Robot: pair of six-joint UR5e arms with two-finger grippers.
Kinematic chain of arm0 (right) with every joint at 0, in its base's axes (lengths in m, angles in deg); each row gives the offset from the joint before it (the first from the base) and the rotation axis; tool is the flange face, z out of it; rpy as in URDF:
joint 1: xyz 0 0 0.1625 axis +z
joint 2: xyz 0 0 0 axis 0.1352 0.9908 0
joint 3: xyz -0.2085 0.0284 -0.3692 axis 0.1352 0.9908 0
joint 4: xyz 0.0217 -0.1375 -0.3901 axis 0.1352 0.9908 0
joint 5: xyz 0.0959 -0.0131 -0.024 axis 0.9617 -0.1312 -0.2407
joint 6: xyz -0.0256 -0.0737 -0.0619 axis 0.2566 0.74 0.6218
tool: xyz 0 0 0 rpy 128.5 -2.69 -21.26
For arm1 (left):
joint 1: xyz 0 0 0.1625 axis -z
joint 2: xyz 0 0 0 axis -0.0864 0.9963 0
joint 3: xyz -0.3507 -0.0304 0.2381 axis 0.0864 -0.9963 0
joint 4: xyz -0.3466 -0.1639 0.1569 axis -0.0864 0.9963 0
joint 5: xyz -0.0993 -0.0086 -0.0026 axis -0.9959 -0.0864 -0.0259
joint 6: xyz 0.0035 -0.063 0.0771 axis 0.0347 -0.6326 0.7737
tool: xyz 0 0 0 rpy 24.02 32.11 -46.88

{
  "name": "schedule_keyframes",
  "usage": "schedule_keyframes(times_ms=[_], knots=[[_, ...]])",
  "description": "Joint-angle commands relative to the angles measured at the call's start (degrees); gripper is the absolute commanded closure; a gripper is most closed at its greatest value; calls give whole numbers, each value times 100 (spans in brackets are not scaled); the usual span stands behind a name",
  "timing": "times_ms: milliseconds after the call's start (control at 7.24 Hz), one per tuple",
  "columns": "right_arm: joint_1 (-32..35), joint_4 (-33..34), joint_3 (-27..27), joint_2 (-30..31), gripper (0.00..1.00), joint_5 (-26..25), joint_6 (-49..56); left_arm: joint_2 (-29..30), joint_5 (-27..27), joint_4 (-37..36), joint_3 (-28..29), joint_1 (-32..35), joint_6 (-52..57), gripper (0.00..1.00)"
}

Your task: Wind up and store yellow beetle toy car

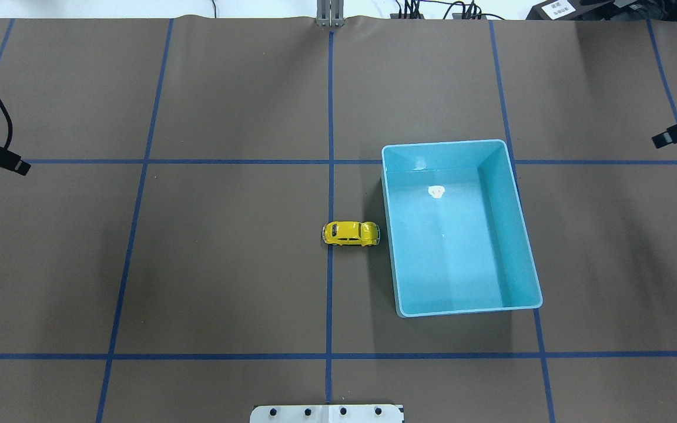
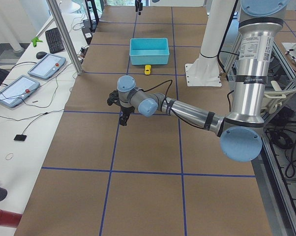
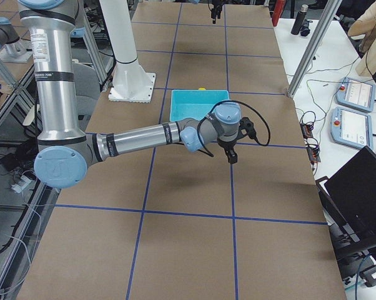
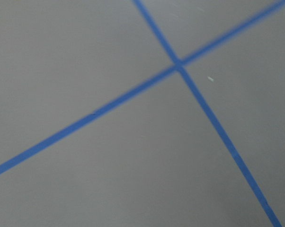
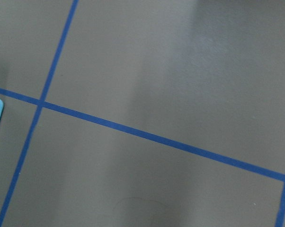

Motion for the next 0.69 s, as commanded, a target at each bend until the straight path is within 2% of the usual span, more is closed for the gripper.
schedule_keyframes(times_ms=[0, 138, 276, 414, 552], knots=[[-921, 295, -171, -722, 0, -648, 6, 166, -68, -1126, -64, 691, -37, 0], [-1073, 1655, -267, -1631, 0, -660, 15, 323, -51, -1968, -221, 964, 259, 0], [-1397, 2739, -312, -2432, 0, -869, 76, 325, 2, -2351, -240, 1219, 1011, 0], [-1757, 2767, -364, -2692, 0, -1349, 111, 203, 11, -2354, -145, 1387, 1297, 0], [-2213, 2802, -513, -2886, 0, -1598, 112, -76, -15, -2259, -5, 1563, 1317, 0]])
